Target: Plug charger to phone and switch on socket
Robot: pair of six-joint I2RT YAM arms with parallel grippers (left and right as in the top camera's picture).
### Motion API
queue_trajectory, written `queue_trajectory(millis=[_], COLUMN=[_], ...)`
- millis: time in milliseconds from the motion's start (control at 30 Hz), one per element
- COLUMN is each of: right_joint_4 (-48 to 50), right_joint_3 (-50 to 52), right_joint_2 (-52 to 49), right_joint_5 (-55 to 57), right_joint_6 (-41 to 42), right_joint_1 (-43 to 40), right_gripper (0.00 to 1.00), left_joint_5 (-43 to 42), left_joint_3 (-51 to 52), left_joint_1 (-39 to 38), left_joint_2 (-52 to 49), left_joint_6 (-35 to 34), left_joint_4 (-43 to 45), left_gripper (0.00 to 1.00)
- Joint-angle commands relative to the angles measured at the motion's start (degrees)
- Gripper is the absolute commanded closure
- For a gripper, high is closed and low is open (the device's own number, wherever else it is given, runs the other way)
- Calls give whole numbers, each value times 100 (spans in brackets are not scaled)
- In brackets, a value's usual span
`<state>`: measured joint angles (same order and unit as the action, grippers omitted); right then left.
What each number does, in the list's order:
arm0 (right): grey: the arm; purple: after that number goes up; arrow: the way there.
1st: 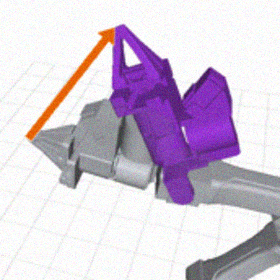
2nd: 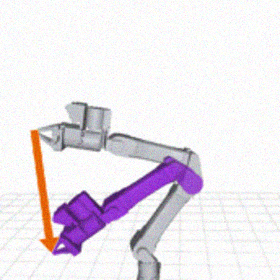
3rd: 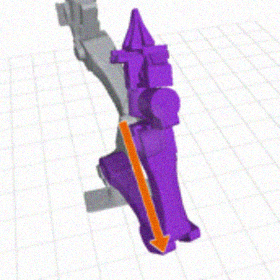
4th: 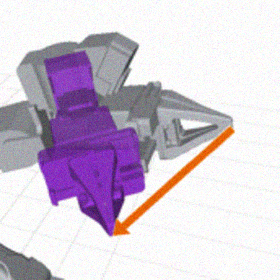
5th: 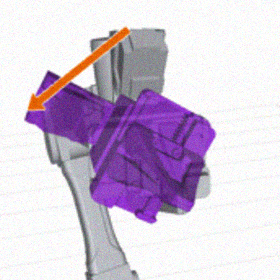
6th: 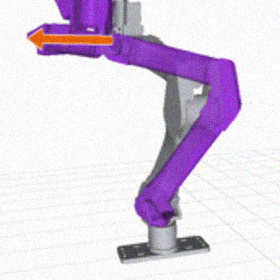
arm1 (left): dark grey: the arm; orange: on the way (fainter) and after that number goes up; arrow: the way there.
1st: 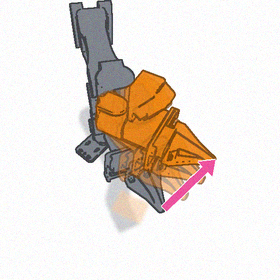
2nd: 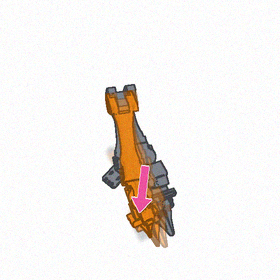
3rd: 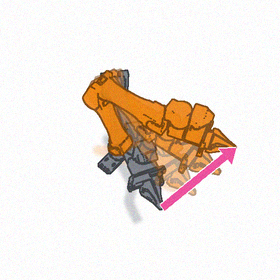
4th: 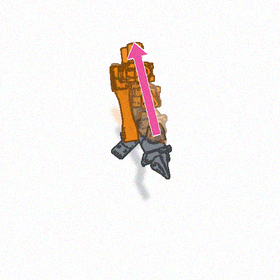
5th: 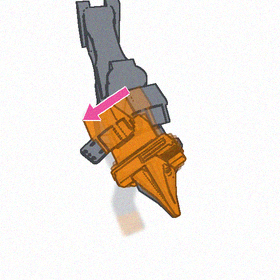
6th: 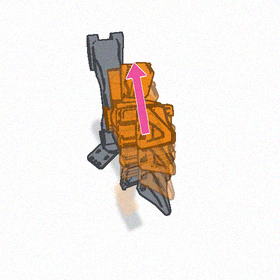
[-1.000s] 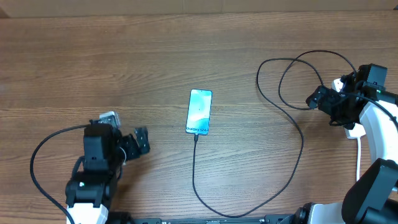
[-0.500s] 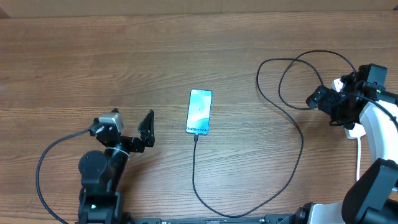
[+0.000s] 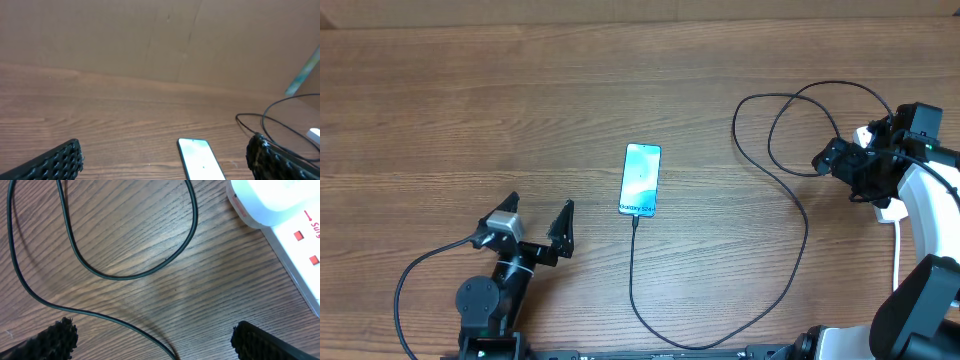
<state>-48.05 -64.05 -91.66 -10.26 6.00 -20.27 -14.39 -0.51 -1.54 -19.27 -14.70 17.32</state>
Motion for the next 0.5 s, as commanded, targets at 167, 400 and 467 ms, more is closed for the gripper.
queue_trajectory(millis=[167,400,467], right_joint_4=[9,11,11], right_joint_3=[37,37,37], right_joint_2=[-2,-2,-2], right_joint_5=[-33,-33,-33], right_joint_6=[11,11,11], right_joint_1=[7,7,7], right_gripper=[0,0,0], left_joint_5=[-48,50,129], left_joint_3=[22,22,22], left_joint_1=[-37,-37,-37], left_joint_2=[765,1495,1753], left_joint_6=[-52,177,269], left_joint_4=[-883,-1847,-2061], left_gripper=[0,0,0])
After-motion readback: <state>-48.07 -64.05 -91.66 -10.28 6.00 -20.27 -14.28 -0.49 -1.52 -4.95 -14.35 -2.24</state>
